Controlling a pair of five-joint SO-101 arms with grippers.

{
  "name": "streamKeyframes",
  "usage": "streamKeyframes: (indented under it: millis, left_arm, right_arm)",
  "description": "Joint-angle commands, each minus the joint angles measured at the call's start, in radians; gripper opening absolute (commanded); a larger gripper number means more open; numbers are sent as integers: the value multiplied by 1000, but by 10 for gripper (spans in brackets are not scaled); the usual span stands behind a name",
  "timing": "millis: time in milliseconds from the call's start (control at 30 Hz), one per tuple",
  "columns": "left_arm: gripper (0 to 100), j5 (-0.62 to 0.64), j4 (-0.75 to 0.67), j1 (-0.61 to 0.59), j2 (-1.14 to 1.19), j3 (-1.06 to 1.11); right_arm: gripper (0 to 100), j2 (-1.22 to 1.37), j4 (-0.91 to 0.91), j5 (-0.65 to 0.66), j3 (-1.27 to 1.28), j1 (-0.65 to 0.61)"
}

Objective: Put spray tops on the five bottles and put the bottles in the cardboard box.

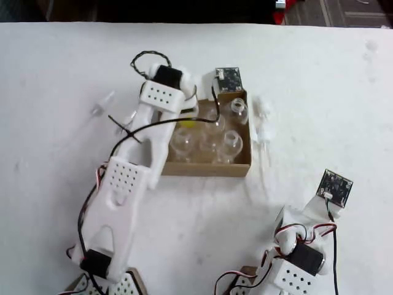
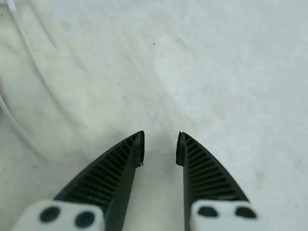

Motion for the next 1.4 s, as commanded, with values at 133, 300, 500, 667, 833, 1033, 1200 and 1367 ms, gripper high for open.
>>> streamKeyframes:
  millis: [133,300,500,667,833,1033,1200,1367]
  left_arm:
    - [255,-121,34,-12,41,-29]
    - [249,-180,91,-13,27,-31]
    - [252,-112,20,-16,25,-31]
    - [249,-81,-12,-10,28,-20]
    - [191,-86,-11,-10,28,-20]
    - [109,-80,-14,-12,18,-31]
    - [107,-74,20,-12,16,-94]
    - [106,-8,107,-8,24,-308]
  right_arm:
    - [91,2,5,12,9,-5]
    - [91,2,5,12,9,-5]
    - [91,2,5,12,9,-5]
    - [91,2,5,12,9,-5]
    - [91,2,5,12,9,-5]
    - [91,2,5,12,9,-5]
    - [91,2,5,12,9,-5]
    - [91,2,5,12,9,-5]
